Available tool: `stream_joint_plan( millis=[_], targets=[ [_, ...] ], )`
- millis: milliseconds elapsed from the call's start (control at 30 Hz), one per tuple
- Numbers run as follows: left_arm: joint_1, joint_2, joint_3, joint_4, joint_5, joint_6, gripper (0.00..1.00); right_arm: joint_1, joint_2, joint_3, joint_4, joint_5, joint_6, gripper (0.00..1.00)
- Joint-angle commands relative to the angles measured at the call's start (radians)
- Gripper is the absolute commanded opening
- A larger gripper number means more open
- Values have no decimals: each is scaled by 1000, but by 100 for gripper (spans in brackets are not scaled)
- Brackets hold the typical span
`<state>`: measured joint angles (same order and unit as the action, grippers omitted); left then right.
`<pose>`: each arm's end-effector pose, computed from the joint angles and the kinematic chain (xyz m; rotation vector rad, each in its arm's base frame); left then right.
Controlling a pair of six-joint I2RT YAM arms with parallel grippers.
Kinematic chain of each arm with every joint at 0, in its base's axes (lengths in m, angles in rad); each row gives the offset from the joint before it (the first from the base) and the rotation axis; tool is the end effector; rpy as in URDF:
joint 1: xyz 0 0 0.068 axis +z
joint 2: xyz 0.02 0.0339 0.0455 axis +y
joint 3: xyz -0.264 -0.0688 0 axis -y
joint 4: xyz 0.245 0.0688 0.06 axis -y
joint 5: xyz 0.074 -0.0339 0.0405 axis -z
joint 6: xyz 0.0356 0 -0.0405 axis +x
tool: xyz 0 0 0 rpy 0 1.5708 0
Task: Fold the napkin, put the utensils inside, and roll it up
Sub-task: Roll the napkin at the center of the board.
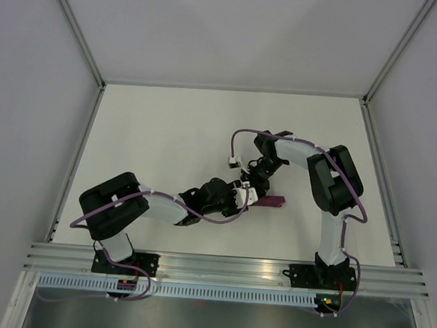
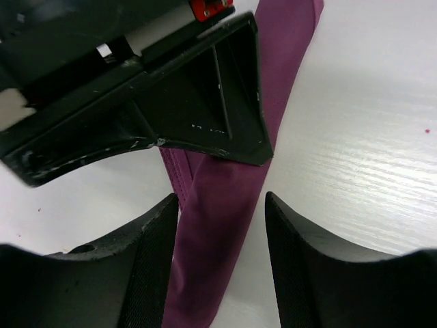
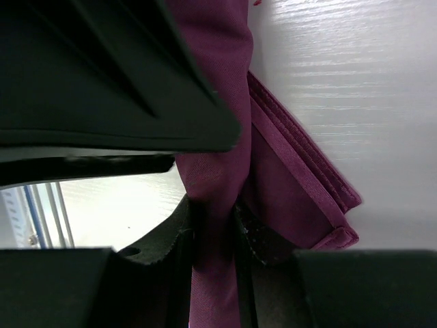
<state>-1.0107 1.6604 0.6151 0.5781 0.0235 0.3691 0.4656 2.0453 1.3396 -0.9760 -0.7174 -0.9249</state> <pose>0.1673 -0.2684 0.1452 1.3255 1.5828 -0.4238 0.3066 0.1802 0.1349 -1.8011 2.2528 1.0892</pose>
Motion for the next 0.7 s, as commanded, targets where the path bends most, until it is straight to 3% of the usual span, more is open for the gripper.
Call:
stream_joint_plan(
  millis=[0, 300, 500, 600, 667],
  targets=[
    [-6, 56, 48, 51, -19, 88, 59, 1, 128, -66, 17, 228, -38, 11],
    [-12, 154, 103, -18, -39, 119, 58, -8, 148, -43, 5, 230, -37, 11],
    [-17, 186, 158, -148, 7, 100, 35, -16, 157, -30, -4, 223, -35, 11],
    [-17, 205, 187, -222, 30, 84, 12, -16, 158, -30, 3, 225, -28, 13],
    [-19, 217, 198, -256, 38, 71, 4, -16, 156, -22, 11, 226, -19, 18]
  ],
)
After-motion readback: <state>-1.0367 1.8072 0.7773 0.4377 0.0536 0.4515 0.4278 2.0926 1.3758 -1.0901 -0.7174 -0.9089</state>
